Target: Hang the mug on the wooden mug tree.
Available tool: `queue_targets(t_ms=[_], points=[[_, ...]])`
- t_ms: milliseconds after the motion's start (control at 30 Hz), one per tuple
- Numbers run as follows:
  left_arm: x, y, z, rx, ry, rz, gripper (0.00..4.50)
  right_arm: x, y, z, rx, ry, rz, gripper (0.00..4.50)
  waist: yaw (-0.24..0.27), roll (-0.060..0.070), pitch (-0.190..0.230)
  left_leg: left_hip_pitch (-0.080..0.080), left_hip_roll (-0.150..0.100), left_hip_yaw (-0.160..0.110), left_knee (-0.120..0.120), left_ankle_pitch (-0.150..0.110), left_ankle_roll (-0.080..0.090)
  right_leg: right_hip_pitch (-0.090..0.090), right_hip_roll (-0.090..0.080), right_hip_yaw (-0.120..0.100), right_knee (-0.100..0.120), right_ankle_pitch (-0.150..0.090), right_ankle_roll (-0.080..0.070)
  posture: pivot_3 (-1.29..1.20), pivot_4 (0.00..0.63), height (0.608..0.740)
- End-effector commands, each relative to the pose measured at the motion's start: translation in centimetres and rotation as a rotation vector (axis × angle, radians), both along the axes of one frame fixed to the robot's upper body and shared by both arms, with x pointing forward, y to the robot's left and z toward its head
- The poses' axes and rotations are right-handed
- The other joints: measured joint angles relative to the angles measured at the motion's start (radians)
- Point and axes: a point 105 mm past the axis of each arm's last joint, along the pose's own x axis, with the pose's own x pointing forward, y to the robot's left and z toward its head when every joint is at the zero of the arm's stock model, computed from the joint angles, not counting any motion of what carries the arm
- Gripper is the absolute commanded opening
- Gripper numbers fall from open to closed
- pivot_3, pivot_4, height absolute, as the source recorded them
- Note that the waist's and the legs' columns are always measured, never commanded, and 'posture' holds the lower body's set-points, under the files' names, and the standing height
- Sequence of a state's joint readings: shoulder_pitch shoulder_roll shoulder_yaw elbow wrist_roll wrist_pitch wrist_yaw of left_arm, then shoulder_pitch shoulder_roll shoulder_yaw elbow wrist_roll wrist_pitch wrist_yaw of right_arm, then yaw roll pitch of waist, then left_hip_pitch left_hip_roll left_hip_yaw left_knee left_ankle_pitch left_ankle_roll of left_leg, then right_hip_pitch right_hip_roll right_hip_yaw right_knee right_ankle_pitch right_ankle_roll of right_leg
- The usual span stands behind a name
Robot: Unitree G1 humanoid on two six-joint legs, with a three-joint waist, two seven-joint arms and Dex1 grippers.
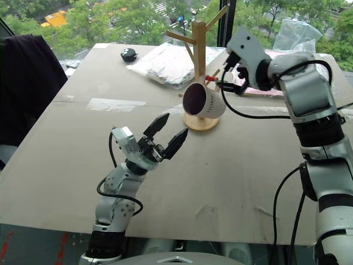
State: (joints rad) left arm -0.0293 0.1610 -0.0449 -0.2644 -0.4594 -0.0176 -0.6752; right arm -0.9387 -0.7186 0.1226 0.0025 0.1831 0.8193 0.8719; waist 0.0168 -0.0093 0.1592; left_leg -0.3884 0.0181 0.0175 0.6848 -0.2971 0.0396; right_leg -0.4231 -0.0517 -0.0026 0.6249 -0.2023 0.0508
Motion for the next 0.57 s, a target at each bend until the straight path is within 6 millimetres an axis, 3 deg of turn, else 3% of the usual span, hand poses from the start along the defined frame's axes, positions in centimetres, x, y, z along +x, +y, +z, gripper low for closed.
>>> queue_targets(t_ms=[33,100,200,267,367,567], points=[[0.1,0.3,-1.7,0.079,0.098,0.016,4.5,-2.6,-2.9,-1.3,0.062,0.004,-0.021,4.32,0.0,0.0,0.0,-0.001,0.0,0.0,-0.001,0.0,0.0,0.0,0.0,0.0,-0.001,0.0,0.0,0.0,0.15,0.74],[-0.1,0.4,-3.0,0.125,0.16,0.016,4.5,-3.6,-4.0,-3.2,0.079,-0.012,-0.02,4.32,-0.003,0.0,0.0,-0.001,0.0,-0.001,0.0,0.0,0.0,0.0,0.0,-0.001,-0.001,0.0,0.0,0.0,0.15,0.74],[-0.7,0.7,-4.8,0.226,0.211,0.026,4.5,-6.7,-3.4,-6.0,0.255,-0.05,0.096,4.32,-0.011,0.0,0.0,0.001,-0.001,0.001,-0.001,0.0,0.0,0.0,0.002,0.001,0.0,0.0,0.0,0.0,0.15,0.74],[-1.4,1.0,-6.1,0.322,0.228,0.043,4.5,-8.9,-3.7,-9.4,0.359,0.032,0.058,4.32,-0.008,0.0,0.0,0.003,0.0,0.001,-0.002,0.0,0.0,0.001,0.003,0.003,0.001,0.0,0.0,0.0,0.15,0.74],[-2.4,1.8,-7.5,0.414,0.263,0.061,4.5,-11.5,-4.1,-13.5,0.384,0.102,0.008,4.32,-0.006,0.001,0.0,0.006,0.003,0.001,-0.002,0.0,0.0,0.003,0.005,0.003,0.002,-0.001,0.0,0.0,0.15,0.74],[-3.2,2.3,-8.3,0.436,0.327,0.064,4.5,-13.0,-5.6,-17.1,0.429,0.148,-0.058,4.32,-0.022,0.001,0.001,0.012,0.004,0.007,0.002,0.0,0.001,0.007,0.003,0.009,0.002,-0.003,-0.001,0.0,0.15,0.74]])
